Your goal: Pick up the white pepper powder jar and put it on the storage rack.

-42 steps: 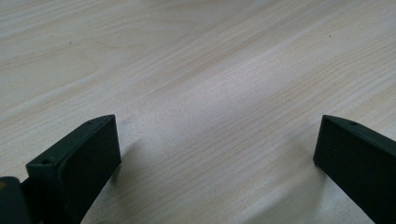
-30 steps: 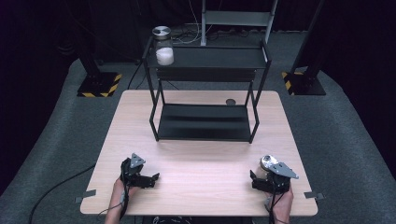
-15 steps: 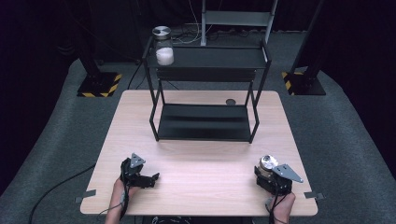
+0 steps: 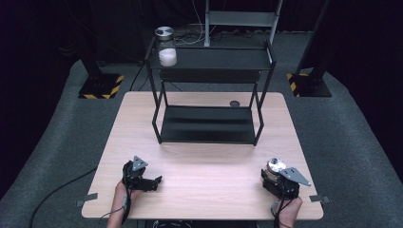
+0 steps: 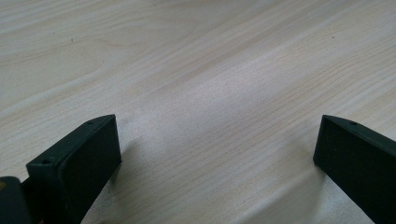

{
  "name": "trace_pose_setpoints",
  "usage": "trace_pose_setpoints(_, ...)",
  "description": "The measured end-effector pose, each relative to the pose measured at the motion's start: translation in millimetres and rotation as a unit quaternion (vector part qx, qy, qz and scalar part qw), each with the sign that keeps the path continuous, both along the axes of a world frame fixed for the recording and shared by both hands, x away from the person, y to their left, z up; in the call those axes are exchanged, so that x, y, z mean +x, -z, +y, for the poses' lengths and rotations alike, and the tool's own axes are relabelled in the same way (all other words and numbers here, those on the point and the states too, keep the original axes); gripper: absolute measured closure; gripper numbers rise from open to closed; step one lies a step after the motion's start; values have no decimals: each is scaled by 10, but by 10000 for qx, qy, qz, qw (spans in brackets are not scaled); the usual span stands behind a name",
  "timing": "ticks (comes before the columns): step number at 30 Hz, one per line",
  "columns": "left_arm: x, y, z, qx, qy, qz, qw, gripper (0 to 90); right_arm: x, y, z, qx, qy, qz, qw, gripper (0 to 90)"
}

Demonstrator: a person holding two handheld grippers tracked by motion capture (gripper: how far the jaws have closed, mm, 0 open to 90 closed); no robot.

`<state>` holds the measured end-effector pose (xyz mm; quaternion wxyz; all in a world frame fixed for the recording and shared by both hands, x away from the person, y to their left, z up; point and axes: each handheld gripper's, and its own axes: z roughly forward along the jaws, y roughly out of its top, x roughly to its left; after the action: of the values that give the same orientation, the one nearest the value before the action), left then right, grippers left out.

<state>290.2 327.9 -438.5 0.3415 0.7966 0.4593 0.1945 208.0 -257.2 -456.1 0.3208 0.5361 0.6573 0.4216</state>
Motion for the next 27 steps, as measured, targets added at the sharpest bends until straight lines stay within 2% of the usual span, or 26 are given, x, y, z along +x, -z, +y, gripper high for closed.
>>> trace_pose_setpoints(2, -1, 0, 0, 2, 2, -3, 10000, 1, -12, 1, -23, 127, -14, -48, 9999, 302)
trace_pose_setpoints(9, -4, 1, -2, 3, 2, -10, 10000, 2, 14, -66, 81, 64, -144, -135, 9998, 302)
trace_pose_setpoints(21, -6, 3, -3, 0, 1, -17, 10000, 2, 237, -239, 270, -233, -583, -246, 9977, 302)
trace_pose_setpoints(27, -1, 0, 0, 5, 8, -6, 10000, 2, 351, -309, 300, -193, -706, -251, 9970, 302)
